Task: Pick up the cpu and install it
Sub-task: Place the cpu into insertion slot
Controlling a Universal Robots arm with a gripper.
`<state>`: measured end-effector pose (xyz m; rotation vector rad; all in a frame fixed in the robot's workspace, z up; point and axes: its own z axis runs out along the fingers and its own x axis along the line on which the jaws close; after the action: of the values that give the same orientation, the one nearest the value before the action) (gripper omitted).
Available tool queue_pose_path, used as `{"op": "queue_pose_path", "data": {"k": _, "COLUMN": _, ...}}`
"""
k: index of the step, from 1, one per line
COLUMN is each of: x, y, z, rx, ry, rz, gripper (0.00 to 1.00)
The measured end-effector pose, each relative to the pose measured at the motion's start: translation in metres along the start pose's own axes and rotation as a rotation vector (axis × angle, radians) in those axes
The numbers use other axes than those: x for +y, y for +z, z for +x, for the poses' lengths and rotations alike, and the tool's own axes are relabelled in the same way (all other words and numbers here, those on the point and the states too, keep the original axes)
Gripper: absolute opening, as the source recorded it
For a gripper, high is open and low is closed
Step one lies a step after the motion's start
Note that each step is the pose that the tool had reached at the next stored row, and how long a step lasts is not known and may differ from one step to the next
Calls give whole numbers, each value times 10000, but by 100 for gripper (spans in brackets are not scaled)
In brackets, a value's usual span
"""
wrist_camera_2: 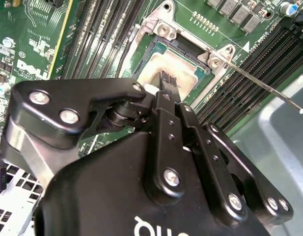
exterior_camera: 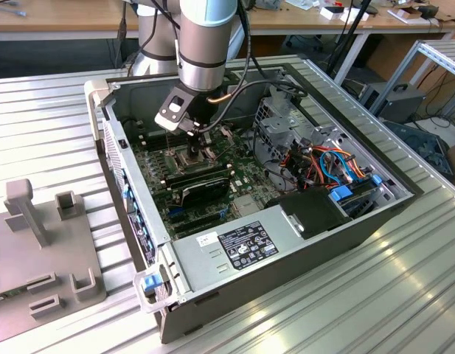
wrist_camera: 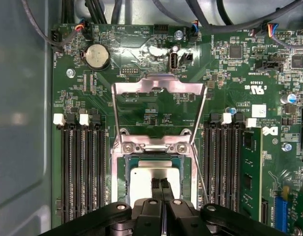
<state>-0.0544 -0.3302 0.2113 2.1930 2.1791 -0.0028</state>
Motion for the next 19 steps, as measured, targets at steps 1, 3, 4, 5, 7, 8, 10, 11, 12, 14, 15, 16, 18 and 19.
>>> {"op": "queue_pose_path", "data": {"k": 1, "x": 0, "y": 0, "z": 11, "rx": -1, "ry": -2, "rz": 1, "gripper": 11}}
{"op": "queue_pose_path", "data": {"k": 3, "x": 0, "y": 2, "z": 24, "rx": -1, "ry": -2, "rz": 0, "gripper": 11}}
{"op": "queue_pose_path", "data": {"k": 4, "x": 0, "y": 5, "z": 24, "rx": 1, "ry": -3, "rz": -1, "gripper": 11}}
{"op": "queue_pose_path", "data": {"k": 5, "x": 0, "y": 10, "z": 24, "rx": -2, "ry": -3, "rz": 0, "gripper": 11}}
{"op": "queue_pose_path", "data": {"k": 7, "x": -1, "y": 22, "z": 25, "rx": -2, "ry": -4, "rz": 0, "gripper": 11}}
{"op": "queue_pose_path", "data": {"k": 8, "x": -1, "y": 28, "z": 25, "rx": -2, "ry": -3, "rz": 1, "gripper": 11}}
{"op": "queue_pose_path", "data": {"k": 10, "x": -1, "y": 42, "z": 26, "rx": -3, "ry": -3, "rz": 1, "gripper": 11}}
{"op": "queue_pose_path", "data": {"k": 11, "x": -2, "y": 48, "z": 25, "rx": -5, "ry": -3, "rz": 2, "gripper": 11}}
{"op": "queue_pose_path", "data": {"k": 12, "x": -2, "y": 48, "z": 25, "rx": -5, "ry": -3, "rz": 3, "gripper": 11}}
{"op": "queue_pose_path", "data": {"k": 14, "x": -2, "y": 52, "z": 26, "rx": -3, "ry": -3, "rz": 2, "gripper": 11}}
{"op": "queue_pose_path", "data": {"k": 15, "x": -2, "y": 56, "z": 26, "rx": -4, "ry": -3, "rz": 2, "gripper": 11}}
{"op": "queue_pose_path", "data": {"k": 16, "x": -2, "y": 61, "z": 26, "rx": -7, "ry": -3, "rz": 4, "gripper": 11}}
{"op": "queue_pose_path", "data": {"k": 18, "x": -3, "y": 66, "z": 26, "rx": -6, "ry": -3, "rz": 3, "gripper": 11}}
{"op": "queue_pose_path", "data": {"k": 19, "x": -3, "y": 67, "z": 26, "rx": -5, "ry": -3, "rz": 3, "gripper": 11}}
